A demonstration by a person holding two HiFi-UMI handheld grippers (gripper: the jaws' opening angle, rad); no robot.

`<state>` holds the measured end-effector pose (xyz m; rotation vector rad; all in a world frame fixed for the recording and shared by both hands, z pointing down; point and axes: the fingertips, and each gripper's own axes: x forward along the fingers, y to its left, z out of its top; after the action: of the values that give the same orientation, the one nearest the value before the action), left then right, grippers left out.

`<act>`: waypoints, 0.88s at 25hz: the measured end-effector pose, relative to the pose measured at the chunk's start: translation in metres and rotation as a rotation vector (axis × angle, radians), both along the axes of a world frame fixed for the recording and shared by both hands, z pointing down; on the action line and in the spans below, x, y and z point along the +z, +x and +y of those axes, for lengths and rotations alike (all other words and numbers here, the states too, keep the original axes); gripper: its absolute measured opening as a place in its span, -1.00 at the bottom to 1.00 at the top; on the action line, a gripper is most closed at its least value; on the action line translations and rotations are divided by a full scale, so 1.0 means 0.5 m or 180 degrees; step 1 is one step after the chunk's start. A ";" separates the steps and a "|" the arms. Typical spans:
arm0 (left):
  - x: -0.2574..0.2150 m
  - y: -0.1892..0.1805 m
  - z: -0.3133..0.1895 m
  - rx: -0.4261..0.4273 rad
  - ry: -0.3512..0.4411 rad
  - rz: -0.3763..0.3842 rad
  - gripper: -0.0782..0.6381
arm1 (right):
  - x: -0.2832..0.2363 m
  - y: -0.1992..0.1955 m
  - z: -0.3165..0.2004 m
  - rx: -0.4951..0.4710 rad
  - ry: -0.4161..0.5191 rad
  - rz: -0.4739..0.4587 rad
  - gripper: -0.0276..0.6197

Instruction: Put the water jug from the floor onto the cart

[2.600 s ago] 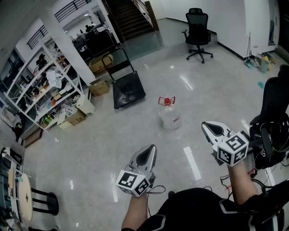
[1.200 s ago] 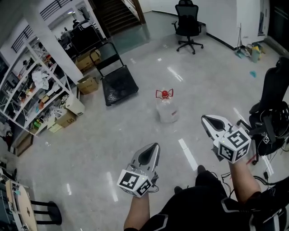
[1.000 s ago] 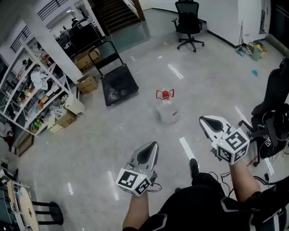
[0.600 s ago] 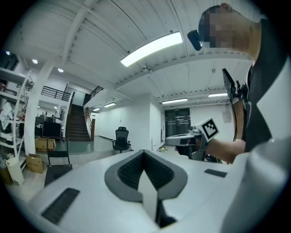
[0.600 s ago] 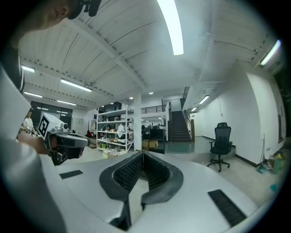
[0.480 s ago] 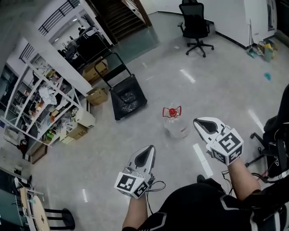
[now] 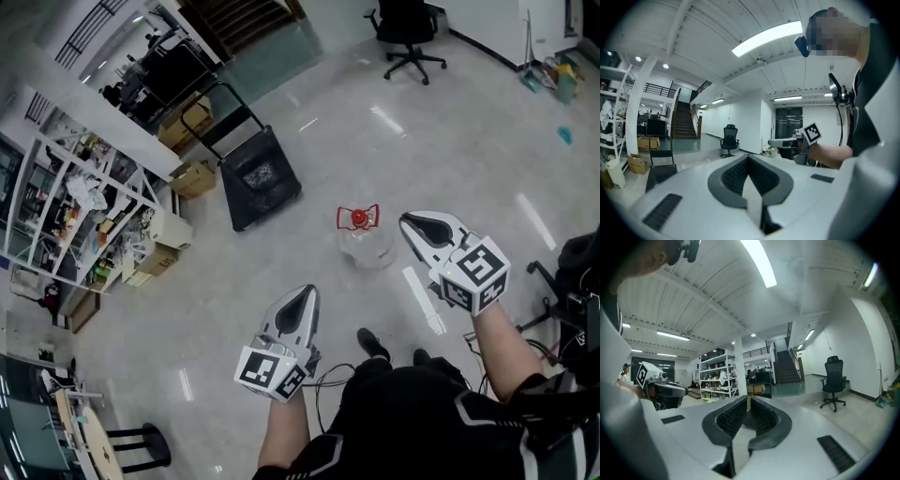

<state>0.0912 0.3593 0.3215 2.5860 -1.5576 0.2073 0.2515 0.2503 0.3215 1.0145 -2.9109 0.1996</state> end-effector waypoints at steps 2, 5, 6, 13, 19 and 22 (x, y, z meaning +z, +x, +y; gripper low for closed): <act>0.016 -0.024 -0.048 0.0028 -0.0010 0.0034 -0.81 | 0.019 -0.026 -0.047 0.0035 -0.0052 0.0011 -0.88; 0.040 -0.073 -0.130 0.0100 0.0003 0.0077 -0.81 | 0.039 -0.080 -0.120 0.0081 -0.0101 0.0064 -0.76; 0.046 -0.093 -0.159 0.0123 0.0005 0.0093 -0.81 | 0.044 -0.100 -0.146 0.0101 -0.0121 0.0079 -0.72; 0.071 -0.229 -0.354 0.0329 -0.0017 0.0107 -0.81 | 0.079 -0.216 -0.342 0.0343 -0.0312 0.0175 -0.54; 0.149 -0.272 -0.509 0.0481 -0.0411 0.0206 -0.81 | 0.198 -0.263 -0.500 0.0432 -0.0723 0.0351 -0.47; 0.208 -0.268 -0.593 0.0454 -0.0595 0.0237 -0.81 | 0.281 -0.247 -0.591 0.0546 -0.0889 0.0341 -0.46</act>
<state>-0.0426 0.0629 0.4253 2.5280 -1.2656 0.2533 0.1277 -0.0452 0.4618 1.1822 -2.6053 0.5252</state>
